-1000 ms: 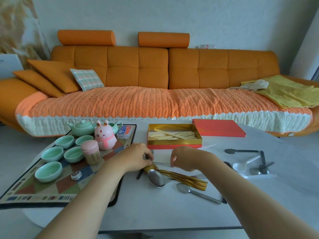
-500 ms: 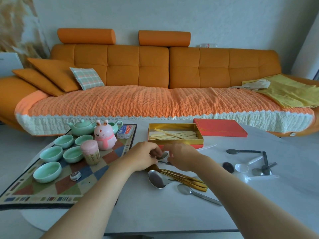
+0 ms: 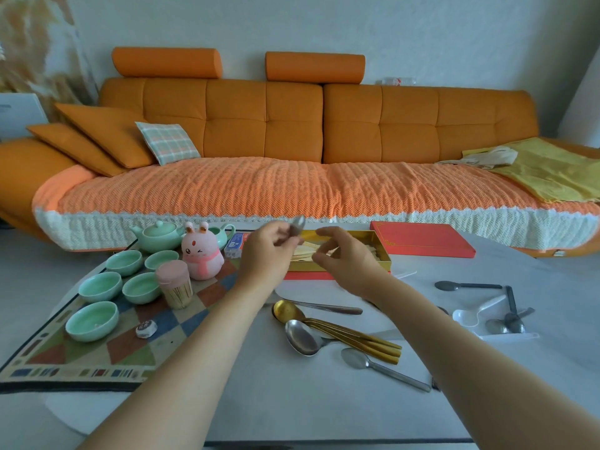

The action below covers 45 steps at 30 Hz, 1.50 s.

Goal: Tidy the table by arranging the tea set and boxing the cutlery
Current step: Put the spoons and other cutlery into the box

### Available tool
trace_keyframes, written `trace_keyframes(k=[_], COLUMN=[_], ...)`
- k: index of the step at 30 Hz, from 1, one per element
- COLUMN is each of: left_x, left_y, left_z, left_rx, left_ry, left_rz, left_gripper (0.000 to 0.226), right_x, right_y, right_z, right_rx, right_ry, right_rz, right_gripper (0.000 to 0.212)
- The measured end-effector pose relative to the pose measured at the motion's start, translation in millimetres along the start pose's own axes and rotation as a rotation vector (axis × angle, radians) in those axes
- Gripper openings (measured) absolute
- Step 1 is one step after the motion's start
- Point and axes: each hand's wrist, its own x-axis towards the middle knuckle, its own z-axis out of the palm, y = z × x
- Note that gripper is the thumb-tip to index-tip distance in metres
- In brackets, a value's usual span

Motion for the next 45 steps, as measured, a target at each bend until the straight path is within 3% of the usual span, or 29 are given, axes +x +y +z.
trace_keyframes(k=[3, 9, 12, 14, 17, 19, 23, 29, 32, 35, 41, 45], left_x=[6.0, 16.4, 25.0, 25.4, 26.7, 28.0, 27.1, 28.9, 30.4, 33.8, 41.7, 42.6], left_y=[8.2, 8.5, -4.9, -18.3, -37.7, -43.5, -54.2, -60.7, -62.5, -63.2, -55.3, -56.4], left_z=[7.0, 25.3, 32.1, 31.5, 30.9, 33.7, 43.9, 42.9, 41.6, 41.6, 41.7, 43.7], left_rx=[-0.404, -0.525, -0.313, -0.094, 0.390, 0.570, 0.648, 0.722, 0.708, 0.689, 0.771, 0.743], left_ry=[0.024, -0.029, 0.024, 0.033, -0.069, -0.227, -0.410, -0.400, -0.411, -0.429, -0.537, -0.528], left_rz=[-0.235, -0.304, -0.325, -0.241, 0.167, 0.371, 0.396, 0.374, 0.363, 0.350, 0.320, 0.292], left_gripper=[0.021, 0.021, 0.028, 0.040, 0.036, 0.032, 0.035, 0.040, 0.043, 0.045, 0.055, 0.051], right_x=[3.5, 19.3, 31.3, 36.4, 42.0, 45.3, 55.7, 77.2, 85.7, 90.7, 97.8, 105.2], right_y=[-7.8, -8.4, 11.0, 23.5, 36.6, 40.0, 41.2, 46.5, 43.0, 40.0, 44.5, 47.4], right_z=[1.5, -7.0, -22.0, -31.1, -33.7, -31.9, -33.8, -27.9, -27.6, -26.6, -18.8, -16.5], right_rx=[0.151, 0.368, 0.113, -0.085, -0.330, -0.401, -0.355, -0.695, -0.750, -0.825, -0.752, -0.785], right_ry=[-0.070, 0.027, 0.101, 0.097, -0.062, -0.155, -0.110, -0.304, -0.256, -0.184, -0.383, -0.325], right_rz=[0.044, 0.095, 0.145, 0.186, 0.192, 0.176, 0.155, 0.179, 0.148, 0.062, 0.075, -0.009], right_gripper=[0.040, 0.013, 0.016, 0.018, 0.020, 0.019, 0.017, 0.024, 0.019, 0.027, 0.020, 0.019])
